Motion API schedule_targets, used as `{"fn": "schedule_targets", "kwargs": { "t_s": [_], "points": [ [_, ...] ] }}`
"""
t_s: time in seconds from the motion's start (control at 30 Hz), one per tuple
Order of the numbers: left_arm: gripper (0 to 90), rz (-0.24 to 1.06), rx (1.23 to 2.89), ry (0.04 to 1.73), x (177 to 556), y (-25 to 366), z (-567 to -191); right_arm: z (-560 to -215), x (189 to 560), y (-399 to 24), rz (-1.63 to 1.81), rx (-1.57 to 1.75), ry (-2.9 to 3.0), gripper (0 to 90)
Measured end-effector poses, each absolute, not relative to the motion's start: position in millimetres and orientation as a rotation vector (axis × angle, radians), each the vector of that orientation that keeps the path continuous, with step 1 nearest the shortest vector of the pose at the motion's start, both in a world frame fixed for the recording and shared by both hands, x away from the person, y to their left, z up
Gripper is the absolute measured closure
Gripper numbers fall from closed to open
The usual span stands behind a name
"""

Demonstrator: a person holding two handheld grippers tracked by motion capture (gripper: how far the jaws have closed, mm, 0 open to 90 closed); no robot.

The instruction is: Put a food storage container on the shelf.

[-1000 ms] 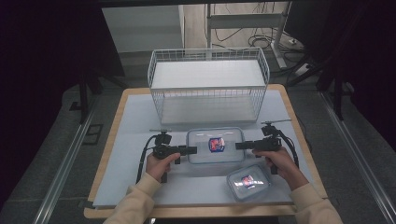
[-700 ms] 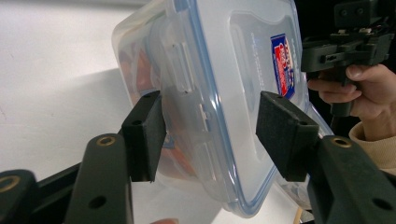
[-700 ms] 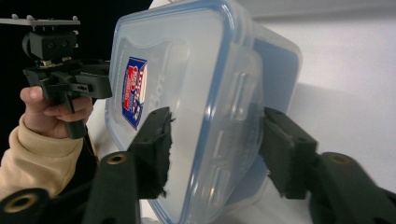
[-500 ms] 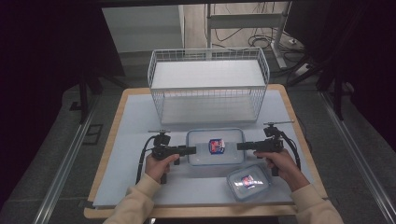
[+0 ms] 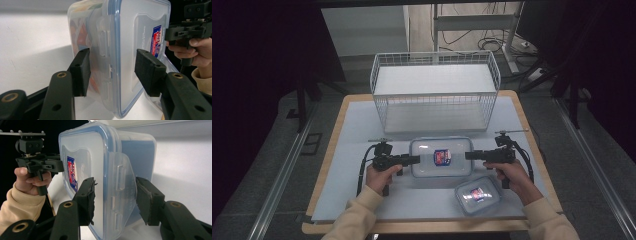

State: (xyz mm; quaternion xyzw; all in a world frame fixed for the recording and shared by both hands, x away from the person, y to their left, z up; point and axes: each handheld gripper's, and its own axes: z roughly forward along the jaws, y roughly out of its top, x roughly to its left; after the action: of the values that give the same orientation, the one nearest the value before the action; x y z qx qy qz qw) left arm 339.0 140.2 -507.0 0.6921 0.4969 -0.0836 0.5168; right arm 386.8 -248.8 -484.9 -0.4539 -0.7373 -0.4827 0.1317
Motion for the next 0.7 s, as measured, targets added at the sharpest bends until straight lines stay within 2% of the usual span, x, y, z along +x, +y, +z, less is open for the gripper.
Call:
{"fn": "schedule_targets", "kwargs": {
  "t_s": [0.7],
  "points": [
    [48.9,-0.102,1.655,1.118,340.1,145.4,-475.6,-459.3,386.1,-245.9,-1.535,-1.239,-2.198,51.6]
  ]
}}
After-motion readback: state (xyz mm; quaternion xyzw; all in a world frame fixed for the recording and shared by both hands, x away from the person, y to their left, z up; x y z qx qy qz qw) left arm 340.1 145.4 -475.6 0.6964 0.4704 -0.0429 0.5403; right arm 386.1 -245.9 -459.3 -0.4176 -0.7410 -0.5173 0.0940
